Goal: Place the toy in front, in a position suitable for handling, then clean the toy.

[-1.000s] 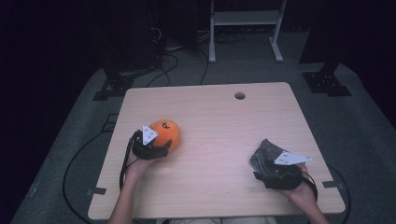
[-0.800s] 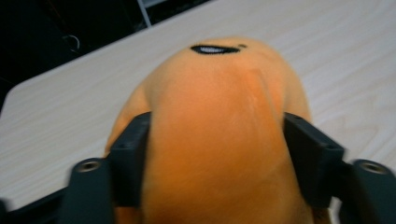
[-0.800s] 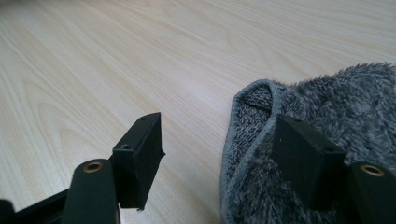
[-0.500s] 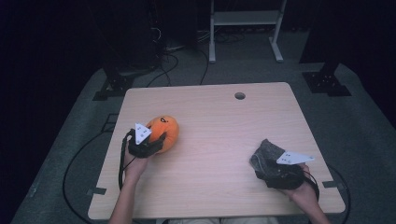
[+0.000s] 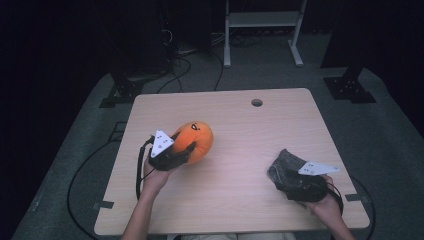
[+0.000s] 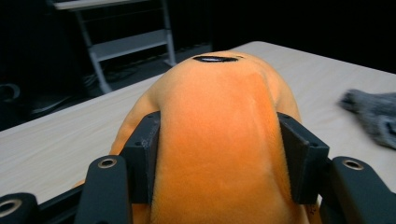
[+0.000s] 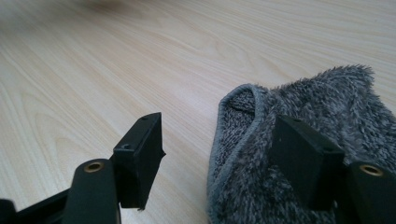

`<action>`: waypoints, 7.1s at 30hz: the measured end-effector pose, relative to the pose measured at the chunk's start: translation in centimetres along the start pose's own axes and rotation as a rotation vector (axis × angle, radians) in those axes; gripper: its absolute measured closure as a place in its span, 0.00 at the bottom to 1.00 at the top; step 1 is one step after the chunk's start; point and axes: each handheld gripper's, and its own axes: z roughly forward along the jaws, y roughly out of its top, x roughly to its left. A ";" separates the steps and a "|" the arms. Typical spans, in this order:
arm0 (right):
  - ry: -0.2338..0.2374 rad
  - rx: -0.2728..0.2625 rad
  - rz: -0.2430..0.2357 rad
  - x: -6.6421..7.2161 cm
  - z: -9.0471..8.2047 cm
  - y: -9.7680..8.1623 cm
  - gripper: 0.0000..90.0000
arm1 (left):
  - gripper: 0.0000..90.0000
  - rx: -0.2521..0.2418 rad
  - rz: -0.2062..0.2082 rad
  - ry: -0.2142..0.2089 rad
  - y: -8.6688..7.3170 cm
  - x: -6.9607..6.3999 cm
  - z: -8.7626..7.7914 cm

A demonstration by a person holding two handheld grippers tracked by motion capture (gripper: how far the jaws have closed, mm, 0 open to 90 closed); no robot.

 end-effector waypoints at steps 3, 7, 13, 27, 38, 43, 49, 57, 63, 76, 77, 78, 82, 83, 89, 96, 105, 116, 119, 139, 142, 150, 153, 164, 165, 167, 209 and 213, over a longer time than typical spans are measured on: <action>0.001 -0.001 -0.001 0.0 -0.1 0.0 0.36 | 0.44 0.005 0.013 -0.028 0.1 -0.8 0.4; 0.001 -0.001 -0.002 0.0 -0.1 0.0 0.36 | 0.44 0.017 0.020 -0.100 0.1 -2.8 1.7; -0.002 -0.003 -0.004 0.0 -0.1 0.0 0.36 | 0.44 0.025 0.061 -0.175 0.3 -5.3 2.9; -0.006 -0.001 -0.001 -0.1 -0.2 0.0 0.36 | 0.43 0.058 0.148 -0.291 -0.8 -9.7 5.0; -0.016 0.005 -0.004 -0.2 -0.2 -0.1 0.36 | 0.35 0.104 0.171 -0.350 -2.4 -11.0 6.2; -0.023 -0.005 0.005 -0.4 -0.3 -0.1 0.36 | 0.16 0.109 0.175 -0.343 -2.0 -10.8 6.0; -0.032 -0.029 0.013 -0.8 -0.7 0.0 0.36 | 0.12 0.005 0.110 -0.383 -0.6 -9.1 4.4; -0.028 -0.029 0.014 -1.0 -0.5 0.1 0.35 | 0.12 0.004 0.106 -0.337 -0.5 -8.0 3.8; -0.037 -0.049 0.021 -1.5 -0.1 0.6 0.33 | 0.12 0.003 0.112 -0.320 -0.5 -7.6 3.2; -0.107 -0.066 0.074 -4.0 1.1 2.1 0.34 | 0.11 0.052 0.099 -0.279 -1.0 -7.0 3.6; -0.108 -0.054 0.071 -4.0 1.3 2.2 0.36 | 0.11 0.055 0.105 -0.277 -1.0 -7.0 3.6; -0.113 -0.050 0.058 -3.9 1.5 2.3 0.36 | 0.11 0.056 0.109 -0.273 -1.1 -7.1 3.6; -0.166 0.002 0.034 -3.8 2.1 2.4 0.42 | 0.11 0.064 0.107 -0.268 -1.3 -7.0 3.6; -0.173 0.014 0.036 -3.9 2.2 2.3 0.43 | 0.11 0.061 0.101 -0.269 -1.3 -6.9 3.6; -0.190 0.124 0.062 -4.8 3.2 1.1 0.51 | 0.11 0.063 0.100 -0.268 -1.3 -6.6 3.5; -0.197 0.131 0.055 -4.7 3.6 0.5 0.55 | 0.11 0.088 0.122 -0.291 -1.5 -7.3 3.9; -0.205 0.171 0.065 -3.9 3.3 0.8 0.78 | 0.10 0.128 0.068 -0.377 -2.0 -7.4 4.6; -0.195 0.157 0.106 -4.3 1.9 1.3 0.86 | 0.16 0.140 0.159 -0.403 -1.8 -8.0 4.3; -0.133 0.048 0.105 -3.5 0.0 2.1 0.86 | 0.19 0.157 0.159 -0.370 -2.1 -8.1 4.5; 0.055 -0.064 -0.203 4.9 1.9 4.2 0.60 | 0.26 0.201 0.237 -0.409 -1.3 -8.6 4.3; 0.040 -0.075 -0.211 5.2 2.0 4.2 0.53 | 0.28 0.203 0.236 -0.409 -1.8 -9.0 4.8; -0.003 -0.088 -0.250 6.5 2.7 4.6 0.67 | 0.24 0.194 0.228 -0.400 -2.0 -8.5 4.7; -0.018 -0.077 -0.250 6.5 2.7 4.6 0.76 | 0.14 0.201 0.229 -0.403 -1.3 -8.5 4.2; -0.077 0.014 -0.188 3.9 2.6 3.6 0.83 | 0.32 0.191 0.198 -0.402 -2.2 -8.2 4.8; -0.094 0.034 -0.194 3.6 2.6 3.5 0.83 | 0.32 0.186 0.197 -0.400 -2.2 -8.2 4.9; -0.098 0.026 -0.180 3.4 2.2 3.4 0.82 | 0.32 0.183 0.192 -0.399 -2.2 -8.1 4.9; -0.001 -0.036 -0.179 4.3 1.3 4.5 0.83 | 0.27 0.192 0.148 -0.387 -2.5 -8.9 5.4; 0.057 -0.062 -0.236 6.4 1.5 5.4 0.82 | 0.23 0.186 0.160 -0.389 -2.5 -9.1 5.5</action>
